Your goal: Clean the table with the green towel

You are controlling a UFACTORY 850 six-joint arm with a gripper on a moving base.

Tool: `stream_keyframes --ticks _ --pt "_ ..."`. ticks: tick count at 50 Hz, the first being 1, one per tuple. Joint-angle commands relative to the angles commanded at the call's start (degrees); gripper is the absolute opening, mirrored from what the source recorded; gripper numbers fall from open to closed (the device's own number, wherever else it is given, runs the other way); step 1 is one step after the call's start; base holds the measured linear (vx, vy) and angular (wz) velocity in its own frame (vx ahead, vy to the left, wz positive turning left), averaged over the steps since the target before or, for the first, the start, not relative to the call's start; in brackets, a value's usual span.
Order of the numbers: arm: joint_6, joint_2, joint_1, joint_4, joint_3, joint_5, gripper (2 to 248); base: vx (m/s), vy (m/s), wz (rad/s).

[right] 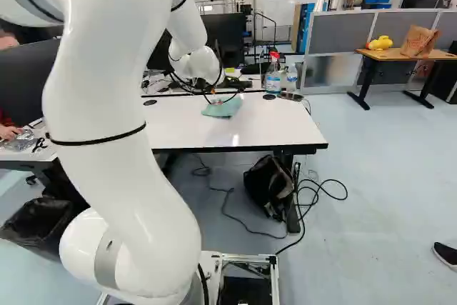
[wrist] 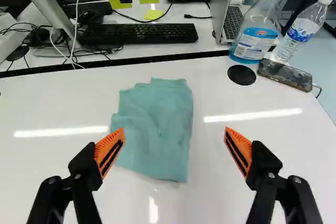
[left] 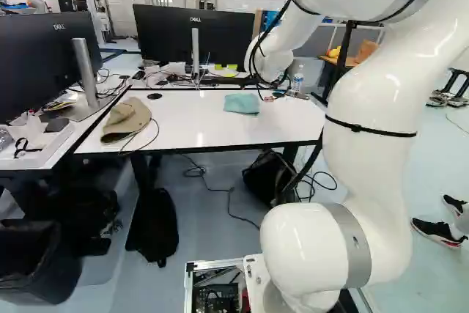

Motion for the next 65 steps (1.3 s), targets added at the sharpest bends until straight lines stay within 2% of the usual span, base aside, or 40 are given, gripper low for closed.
stream_keyframes --ticks 57,65 --pt "0.0 15.0 -6.1 0.0 16.2 0.0 247 0.0 0.0 0.0" --pt "0.0 16.2 -6.6 0.0 17.4 0.0 247 0.0 0.0 0.0"
